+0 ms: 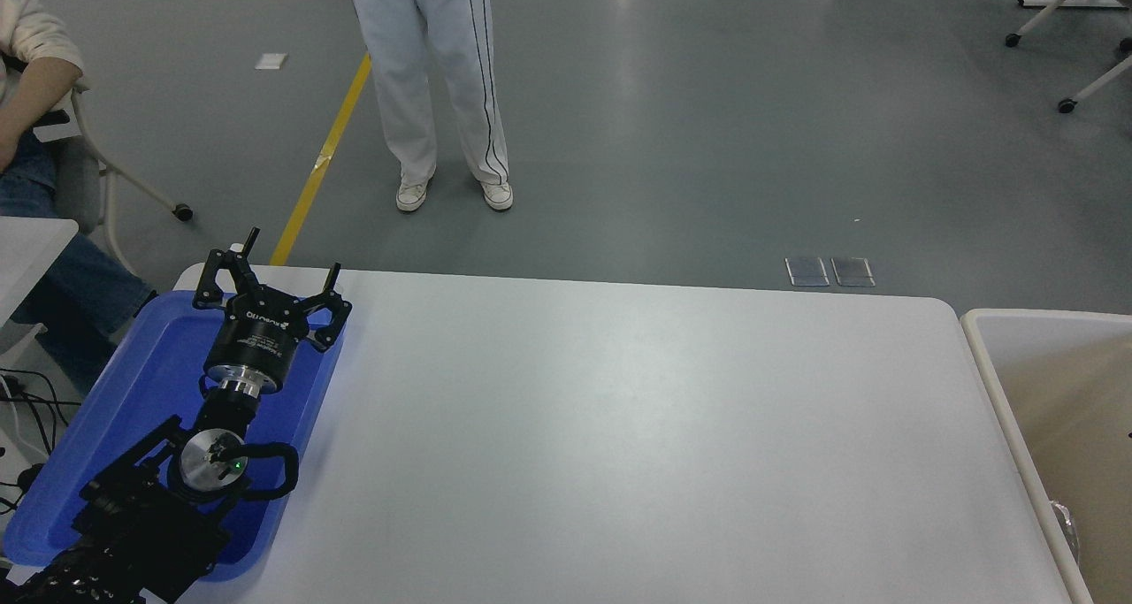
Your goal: Pick up paper ball place in dustbin
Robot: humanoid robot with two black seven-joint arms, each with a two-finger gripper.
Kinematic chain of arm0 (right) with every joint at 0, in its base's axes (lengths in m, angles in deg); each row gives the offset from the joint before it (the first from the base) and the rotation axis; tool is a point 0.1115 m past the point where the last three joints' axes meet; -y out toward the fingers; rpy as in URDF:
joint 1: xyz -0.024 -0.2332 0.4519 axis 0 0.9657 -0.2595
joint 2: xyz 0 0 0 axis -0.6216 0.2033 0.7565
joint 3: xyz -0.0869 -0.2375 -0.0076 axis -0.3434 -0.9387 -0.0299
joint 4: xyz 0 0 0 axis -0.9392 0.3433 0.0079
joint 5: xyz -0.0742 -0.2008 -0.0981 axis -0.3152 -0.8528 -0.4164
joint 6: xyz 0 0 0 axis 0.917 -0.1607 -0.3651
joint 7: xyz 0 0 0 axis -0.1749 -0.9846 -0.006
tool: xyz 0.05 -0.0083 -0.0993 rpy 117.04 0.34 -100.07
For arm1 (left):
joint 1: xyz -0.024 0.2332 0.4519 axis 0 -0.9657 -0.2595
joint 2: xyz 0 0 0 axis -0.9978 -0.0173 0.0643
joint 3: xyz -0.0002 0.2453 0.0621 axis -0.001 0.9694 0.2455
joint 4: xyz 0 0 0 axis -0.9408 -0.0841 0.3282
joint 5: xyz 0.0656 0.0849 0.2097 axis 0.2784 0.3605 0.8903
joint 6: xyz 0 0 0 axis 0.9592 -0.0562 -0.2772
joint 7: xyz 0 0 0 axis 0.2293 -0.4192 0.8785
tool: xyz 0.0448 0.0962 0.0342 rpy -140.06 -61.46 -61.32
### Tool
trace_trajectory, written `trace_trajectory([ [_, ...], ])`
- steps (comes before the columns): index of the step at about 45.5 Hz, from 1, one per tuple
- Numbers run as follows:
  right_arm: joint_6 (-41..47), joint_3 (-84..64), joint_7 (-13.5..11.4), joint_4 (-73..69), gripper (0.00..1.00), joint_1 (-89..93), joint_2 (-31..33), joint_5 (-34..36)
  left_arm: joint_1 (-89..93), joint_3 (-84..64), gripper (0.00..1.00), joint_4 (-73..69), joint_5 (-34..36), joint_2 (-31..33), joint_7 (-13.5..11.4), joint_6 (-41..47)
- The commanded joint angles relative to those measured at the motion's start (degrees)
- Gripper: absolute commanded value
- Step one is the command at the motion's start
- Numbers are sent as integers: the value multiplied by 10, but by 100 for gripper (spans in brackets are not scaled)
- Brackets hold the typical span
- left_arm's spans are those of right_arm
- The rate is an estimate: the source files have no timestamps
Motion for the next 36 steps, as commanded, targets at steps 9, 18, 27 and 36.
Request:
trace_trajectory([
  [9, -20, -1, 1, 12, 0, 6, -18, 16, 1, 0, 100, 0, 0, 0, 0, 0],
  [18, -52, -1, 1, 12, 53, 7, -19, 15, 1, 0, 100, 0, 0, 0, 0, 1],
  [27, -110, 6, 2, 11, 93, 6, -21, 16, 0, -1, 100, 0, 0, 0, 0, 0],
  [36, -111, 7, 1, 11, 97, 2, -20, 16, 0, -1, 100, 0, 0, 0, 0, 0],
])
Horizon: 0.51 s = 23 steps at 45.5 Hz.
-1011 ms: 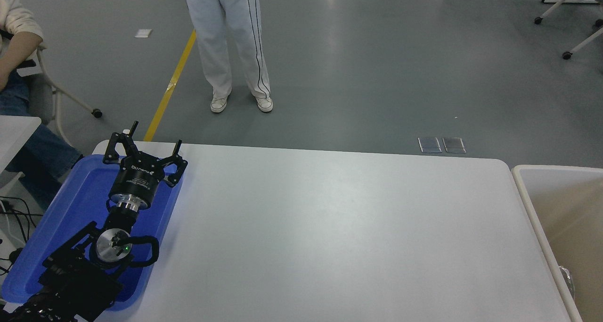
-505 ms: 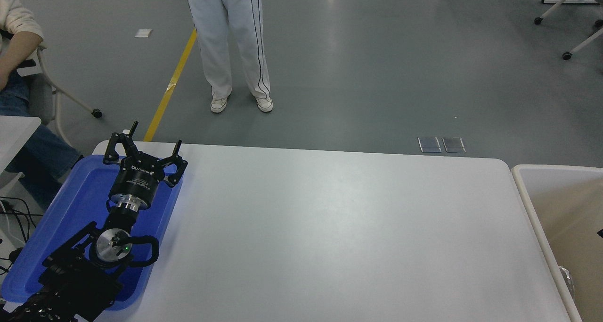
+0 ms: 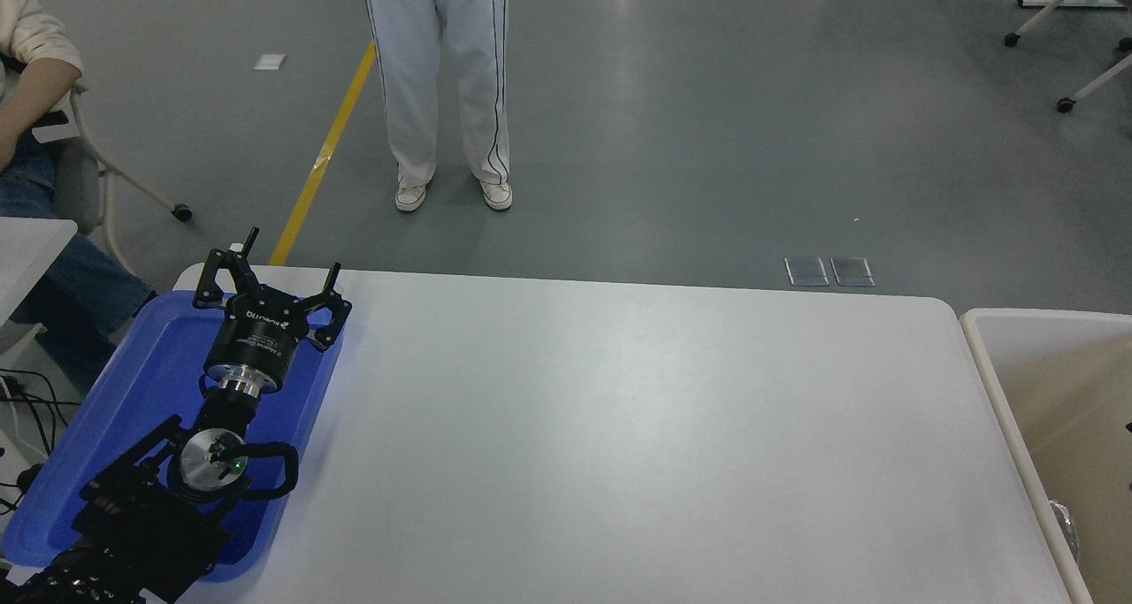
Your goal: Pick up paper ball place in dustbin
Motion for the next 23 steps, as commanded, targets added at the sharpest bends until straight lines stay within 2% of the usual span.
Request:
trace_trajectory([
  [1, -21, 2, 0, -1, 98, -4, -1, 1, 0, 0, 100, 0, 0, 0, 0, 1],
  [13, -13, 11, 0, -28, 100, -25, 6, 1, 0, 0, 100, 0, 0, 0, 0, 0],
  [23, -13, 125, 0, -112, 100, -44, 71, 1, 0, 0, 100, 0, 0, 0, 0, 0],
])
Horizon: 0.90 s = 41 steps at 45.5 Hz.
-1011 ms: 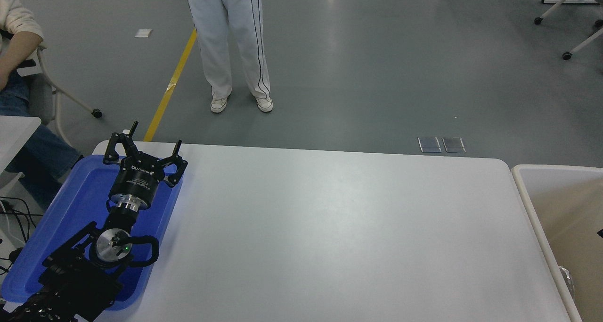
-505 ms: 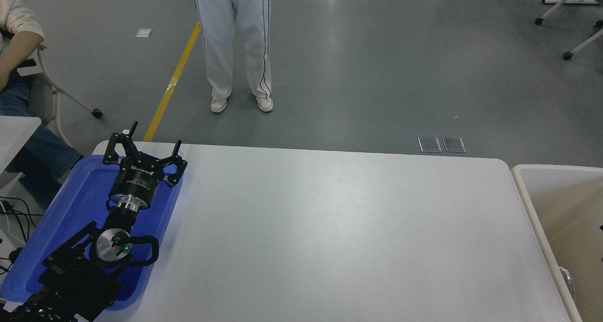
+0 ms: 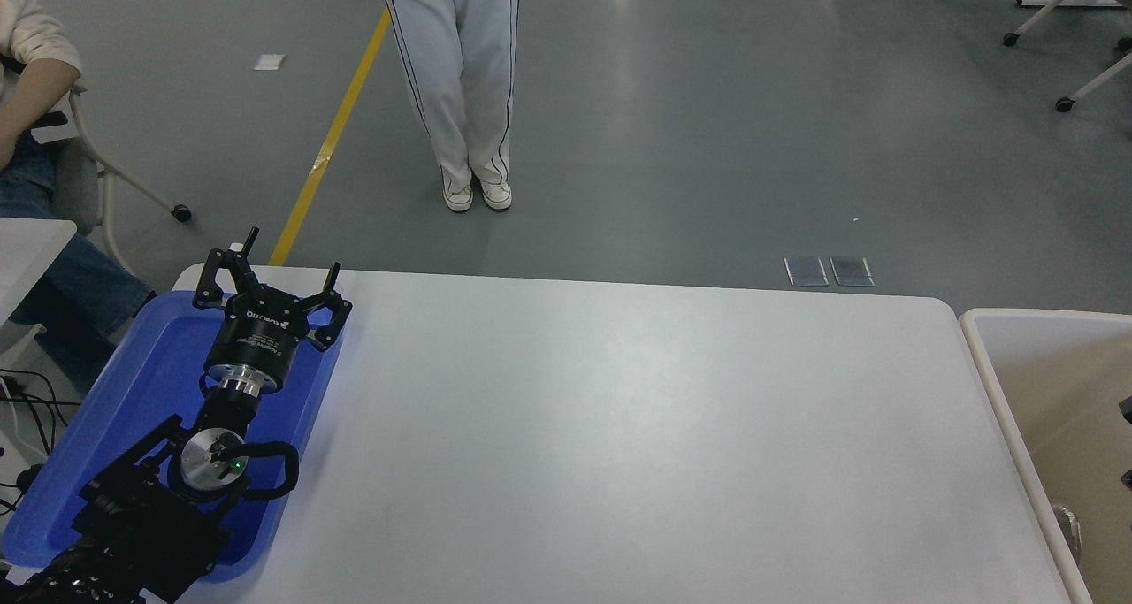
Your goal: Pick up paper ball place in dustbin
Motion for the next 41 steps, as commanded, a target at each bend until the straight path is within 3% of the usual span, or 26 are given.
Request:
trace_trajectory([
  [1, 1, 111, 1, -80, 100, -17, 56, 0, 0, 0, 100, 0, 0, 0, 0, 0],
  [5, 0, 257, 4, -105, 100, -11, 75, 1, 0, 1, 100, 0, 0, 0, 0, 0],
  [12, 1, 507, 6, -116, 100, 31, 52, 2, 0, 0, 100, 0, 0, 0, 0, 0],
  [18, 1, 608, 17, -158, 100, 40, 50, 3, 0, 0, 100, 0, 0, 0, 0, 0],
  [27, 50, 715, 55, -266, 100, 93, 50, 66, 0, 0, 100, 0, 0, 0, 0, 0],
  [31, 81, 732, 104, -308, 100, 128, 44, 93, 0, 0, 100, 0, 0, 0, 0, 0],
  [37, 140, 728, 214, -341, 100, 152, 17, 127, 0, 0, 100, 0, 0, 0, 0, 0],
  [41, 167, 725, 254, -345, 100, 162, -5, 127, 0, 0, 100, 0, 0, 0, 0, 0],
])
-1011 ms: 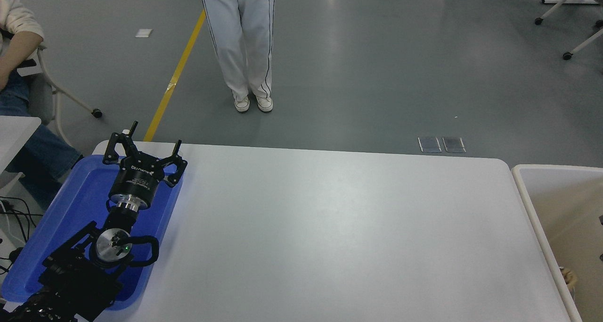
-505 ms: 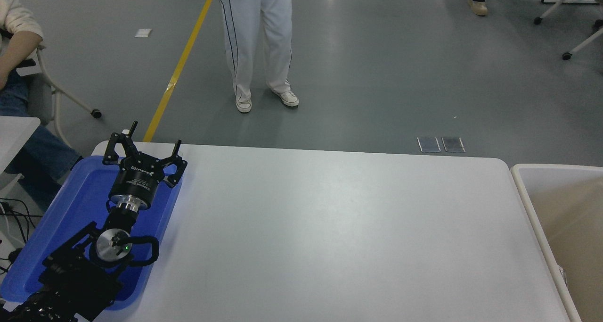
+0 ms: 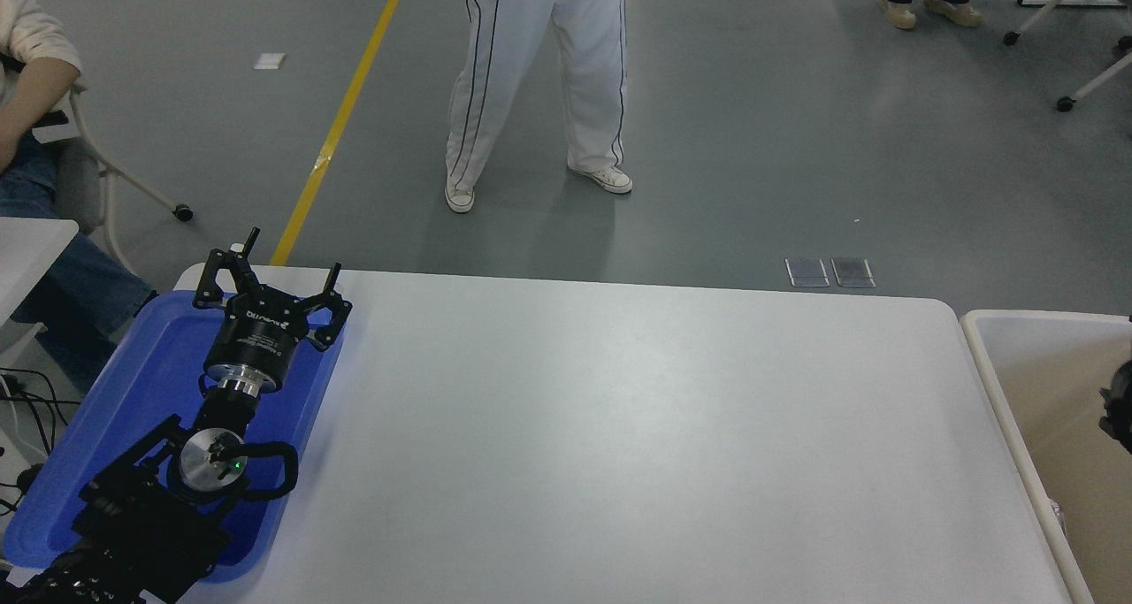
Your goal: Pick up paper ball place in dustbin
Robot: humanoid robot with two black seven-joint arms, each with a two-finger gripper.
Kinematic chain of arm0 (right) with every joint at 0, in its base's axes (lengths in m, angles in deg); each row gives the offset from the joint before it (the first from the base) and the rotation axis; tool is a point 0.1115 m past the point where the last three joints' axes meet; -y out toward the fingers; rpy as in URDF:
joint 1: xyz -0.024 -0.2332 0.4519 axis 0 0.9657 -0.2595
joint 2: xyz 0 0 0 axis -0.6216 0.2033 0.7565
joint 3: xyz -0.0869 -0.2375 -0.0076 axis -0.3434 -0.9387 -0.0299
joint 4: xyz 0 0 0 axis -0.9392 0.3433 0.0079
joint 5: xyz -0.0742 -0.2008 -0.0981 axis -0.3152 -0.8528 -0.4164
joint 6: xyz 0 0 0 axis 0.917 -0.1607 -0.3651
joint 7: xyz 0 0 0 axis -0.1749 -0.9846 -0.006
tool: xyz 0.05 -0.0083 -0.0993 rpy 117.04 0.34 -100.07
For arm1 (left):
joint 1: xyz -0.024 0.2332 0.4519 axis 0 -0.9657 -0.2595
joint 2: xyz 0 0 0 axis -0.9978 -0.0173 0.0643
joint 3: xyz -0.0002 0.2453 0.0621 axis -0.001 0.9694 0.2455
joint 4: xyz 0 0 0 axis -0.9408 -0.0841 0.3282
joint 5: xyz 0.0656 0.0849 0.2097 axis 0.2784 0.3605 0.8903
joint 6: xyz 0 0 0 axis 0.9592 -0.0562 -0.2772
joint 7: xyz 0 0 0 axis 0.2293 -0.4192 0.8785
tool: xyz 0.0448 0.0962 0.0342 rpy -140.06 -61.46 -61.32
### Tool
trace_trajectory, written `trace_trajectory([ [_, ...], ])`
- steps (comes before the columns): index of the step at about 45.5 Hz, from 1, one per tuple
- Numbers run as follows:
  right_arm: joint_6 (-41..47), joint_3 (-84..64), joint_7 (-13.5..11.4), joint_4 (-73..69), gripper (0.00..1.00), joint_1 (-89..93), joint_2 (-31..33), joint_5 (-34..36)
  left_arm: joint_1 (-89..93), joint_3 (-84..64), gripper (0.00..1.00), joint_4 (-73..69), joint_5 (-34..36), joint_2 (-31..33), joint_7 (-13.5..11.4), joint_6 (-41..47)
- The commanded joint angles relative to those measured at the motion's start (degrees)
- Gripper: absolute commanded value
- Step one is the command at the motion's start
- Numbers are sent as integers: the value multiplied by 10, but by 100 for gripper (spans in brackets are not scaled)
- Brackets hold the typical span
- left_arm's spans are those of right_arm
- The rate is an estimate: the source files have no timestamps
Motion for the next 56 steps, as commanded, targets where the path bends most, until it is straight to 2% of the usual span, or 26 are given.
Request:
trace_trajectory([
  [1, 86, 39, 128, -60, 100, 47, -45, 38, 0, 0, 100, 0, 0, 0, 0, 0],
  [9, 120, 37, 190, -65, 100, 57, -95, 34, 0, 0, 100, 0, 0, 0, 0, 0],
  [12, 110, 37, 203, -85, 100, 61, -115, 31, 0, 0, 100, 0, 0, 0, 0, 0],
  [16, 82, 36, 204, -125, 100, 75, -128, 24, 0, 0, 100, 0, 0, 0, 0, 0],
  [22, 6, 33, 202, -160, 100, 78, -158, -38, 1, 0, 100, 0, 0, 0, 0, 0],
  [26, -23, 33, 203, -173, 100, 75, -168, -53, 1, 0, 100, 0, 0, 0, 0, 0],
  [42, 3, 33, 204, -180, 100, 74, -166, -59, 0, 0, 100, 0, 0, 0, 0, 0],
  [49, -7, 31, 208, -180, 100, 75, -171, -104, 0, 0, 100, 0, 0, 0, 0, 0],
  [56, -7, 31, 209, -177, 100, 75, -169, -107, 0, 0, 100, 0, 0, 0, 0, 0],
])
